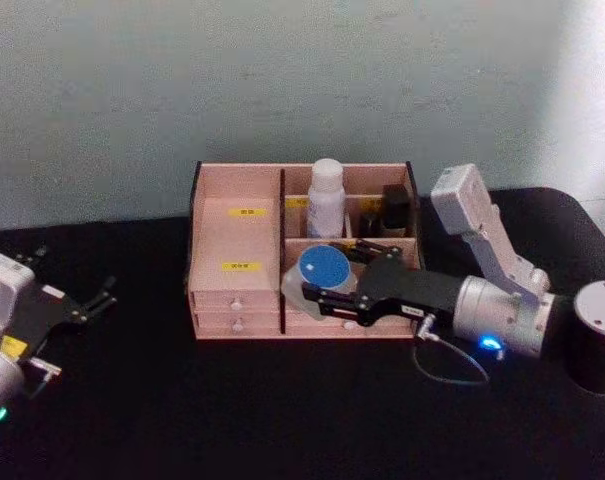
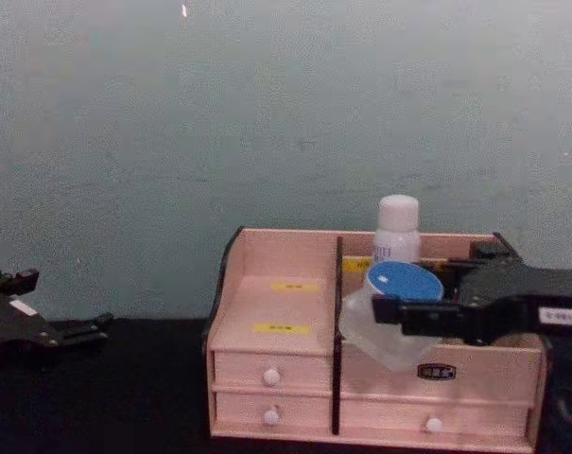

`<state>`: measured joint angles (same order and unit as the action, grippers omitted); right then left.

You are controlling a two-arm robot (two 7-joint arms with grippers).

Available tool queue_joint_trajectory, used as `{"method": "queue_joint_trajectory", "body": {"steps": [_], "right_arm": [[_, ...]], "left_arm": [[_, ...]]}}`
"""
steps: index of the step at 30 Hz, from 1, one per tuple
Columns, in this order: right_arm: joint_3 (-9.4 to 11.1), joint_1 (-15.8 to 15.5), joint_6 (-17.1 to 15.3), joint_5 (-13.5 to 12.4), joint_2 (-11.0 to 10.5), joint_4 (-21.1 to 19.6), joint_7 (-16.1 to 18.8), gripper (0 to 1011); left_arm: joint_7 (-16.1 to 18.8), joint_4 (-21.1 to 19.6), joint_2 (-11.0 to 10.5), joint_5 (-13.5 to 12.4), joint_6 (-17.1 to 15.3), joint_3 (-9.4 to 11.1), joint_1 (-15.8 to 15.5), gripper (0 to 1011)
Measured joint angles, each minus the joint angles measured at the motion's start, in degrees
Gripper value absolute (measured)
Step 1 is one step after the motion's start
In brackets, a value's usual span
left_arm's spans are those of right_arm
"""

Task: Pick up the facial cleanser and watermelon frost from the table and place them into the tiered storage box.

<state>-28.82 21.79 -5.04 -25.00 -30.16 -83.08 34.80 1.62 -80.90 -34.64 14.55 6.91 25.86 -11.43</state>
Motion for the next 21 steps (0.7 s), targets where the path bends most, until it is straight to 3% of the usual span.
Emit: {"method": "queue_joint_trajectory", "body": {"steps": [21], "right_arm": [[-4.44, 8.47, -0.37, 1.23, 6.58, 8.21, 1.38, 723]], "left_arm": [[0.00, 0.00, 0.00, 0.00, 0.00, 0.00, 0.00, 1001]]}}
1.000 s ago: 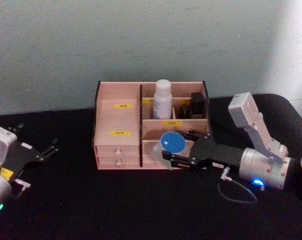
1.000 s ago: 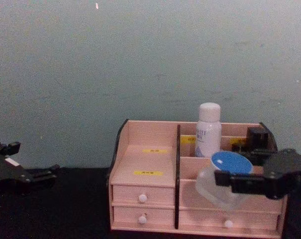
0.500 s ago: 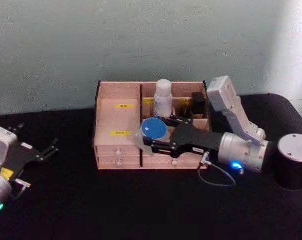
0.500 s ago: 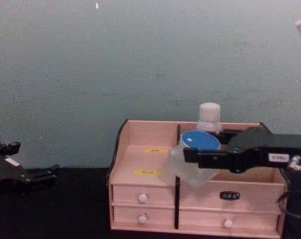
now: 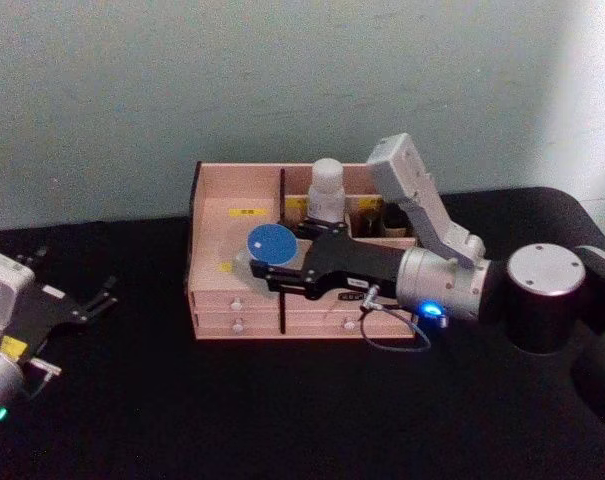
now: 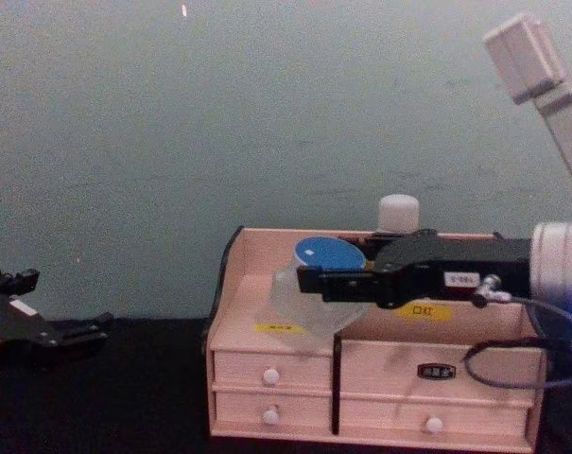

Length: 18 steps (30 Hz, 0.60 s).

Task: Pick up the facial cleanser and watermelon frost from the table and place them into the tiered storage box.

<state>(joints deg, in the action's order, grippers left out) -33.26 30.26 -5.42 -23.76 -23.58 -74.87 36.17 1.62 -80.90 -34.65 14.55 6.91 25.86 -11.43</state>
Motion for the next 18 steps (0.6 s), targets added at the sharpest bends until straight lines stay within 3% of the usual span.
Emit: {"method": "queue_joint_trajectory", "body": {"steps": [18], "right_arm": [[-2.09, 7.38, 0.59, 1.99, 6.75, 12.27, 0.21, 724]], "left_arm": [[0.00, 0.00, 0.00, 0.00, 0.00, 0.00, 0.00, 1001]]}}
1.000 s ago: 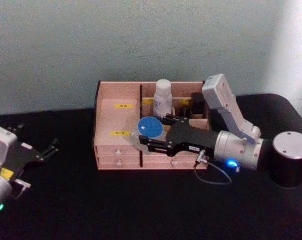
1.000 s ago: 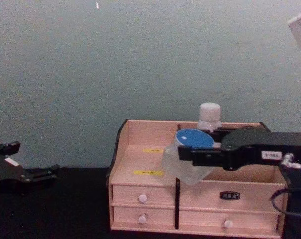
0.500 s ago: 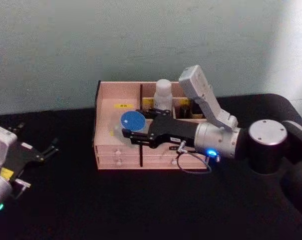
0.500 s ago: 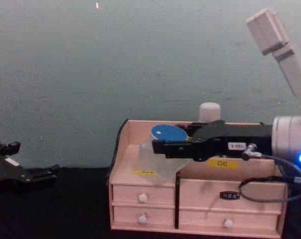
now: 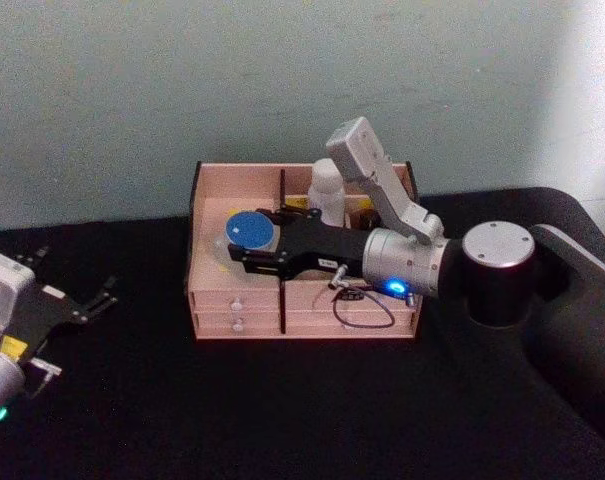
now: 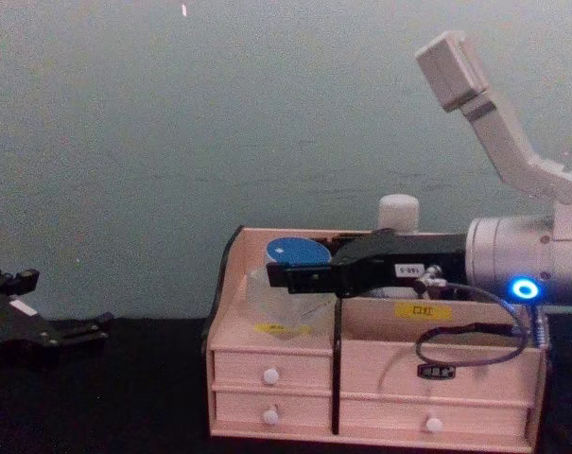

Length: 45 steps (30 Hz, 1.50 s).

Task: Pick up the facial cleanser and watermelon frost from the table and place them into the tiered storage box.

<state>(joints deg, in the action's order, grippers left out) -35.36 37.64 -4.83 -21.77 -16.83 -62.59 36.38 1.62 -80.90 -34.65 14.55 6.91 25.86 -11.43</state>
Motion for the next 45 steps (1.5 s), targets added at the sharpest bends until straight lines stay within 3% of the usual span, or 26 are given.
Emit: {"method": "queue_joint_trajectory", "body": {"steps": [10, 20, 45], "right_arm": [[-0.20, 3.39, 0.61, 1.30, 3.35, 7.38, 0.16, 723], [0.56, 4.74, 0.86, 2.06, 5.26, 11.35, -0.09, 723], [0.98, 4.89, 0.70, 2.22, 5.62, 11.78, -0.43, 726]], "left_arm": [[0.00, 0.00, 0.00, 0.00, 0.00, 0.00, 0.00, 1001], [0.00, 0.00, 0.00, 0.00, 0.00, 0.00, 0.00, 1001], [0.00, 0.00, 0.00, 0.00, 0.00, 0.00, 0.00, 1001]]}}
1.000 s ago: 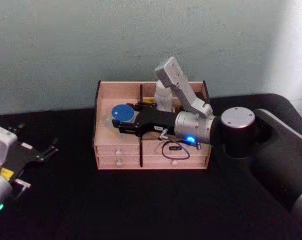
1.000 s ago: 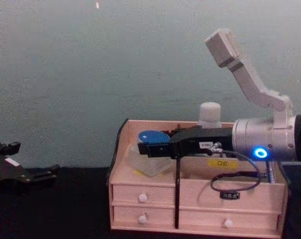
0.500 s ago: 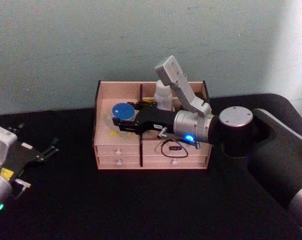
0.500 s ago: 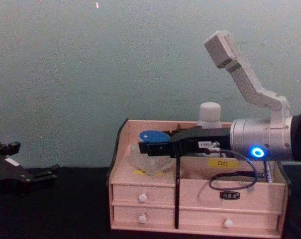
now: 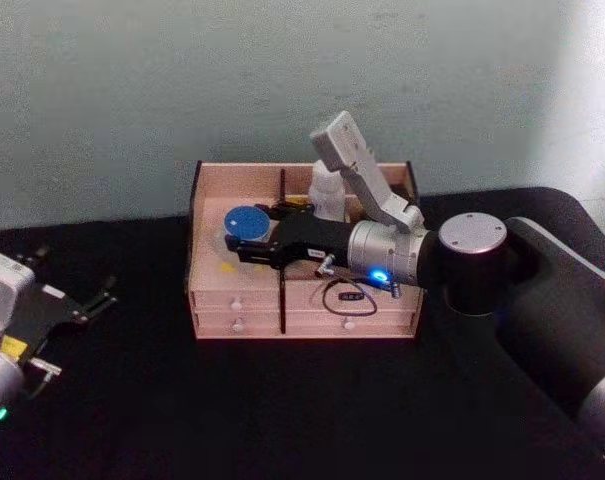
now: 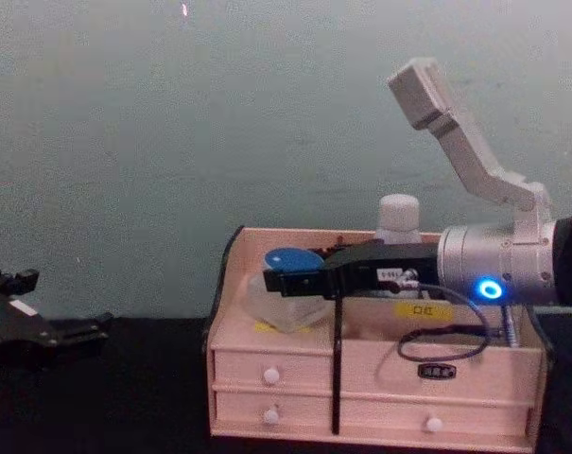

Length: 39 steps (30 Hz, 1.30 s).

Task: Pick up the facial cleanser and watermelon frost from the table and place them into the tiered storage box.

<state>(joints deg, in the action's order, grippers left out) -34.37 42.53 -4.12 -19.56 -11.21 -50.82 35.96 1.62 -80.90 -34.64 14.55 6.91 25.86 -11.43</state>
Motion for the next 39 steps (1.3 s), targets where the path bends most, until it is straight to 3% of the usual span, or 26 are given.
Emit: {"method": "queue_joint_trajectory", "body": {"steps": [5, 8, 12, 22, 30, 39], "right_arm": [[-0.02, -0.02, 0.00, -0.04, -0.01, -0.04, 0.02, 827], [-0.03, -0.03, 0.01, -0.05, -0.03, -0.07, 0.04, 942], [-0.04, -0.05, 0.00, -0.05, -0.05, -0.08, 0.06, 1000], [0.22, -0.48, 0.23, 0.04, -0.28, -0.96, -0.28, 1002], [1.62, -4.03, 1.05, 0.17, -3.06, -8.45, -0.98, 1002], [3.48, -11.45, 0.97, -2.95, -10.51, -21.70, 1.83, 1002]], "left_arm": [[0.00, 0.00, 0.00, 0.00, 0.00, 0.00, 0.00, 1001], [0.00, 0.00, 0.00, 0.00, 0.00, 0.00, 0.00, 1001], [0.00, 0.00, 0.00, 0.00, 0.00, 0.00, 0.00, 1001], [0.00, 0.00, 0.00, 0.00, 0.00, 0.00, 0.00, 1001], [0.00, 0.00, 0.00, 0.00, 0.00, 0.00, 0.00, 1001], [0.00, 0.00, 0.00, 0.00, 0.00, 0.00, 0.00, 1001]]}}
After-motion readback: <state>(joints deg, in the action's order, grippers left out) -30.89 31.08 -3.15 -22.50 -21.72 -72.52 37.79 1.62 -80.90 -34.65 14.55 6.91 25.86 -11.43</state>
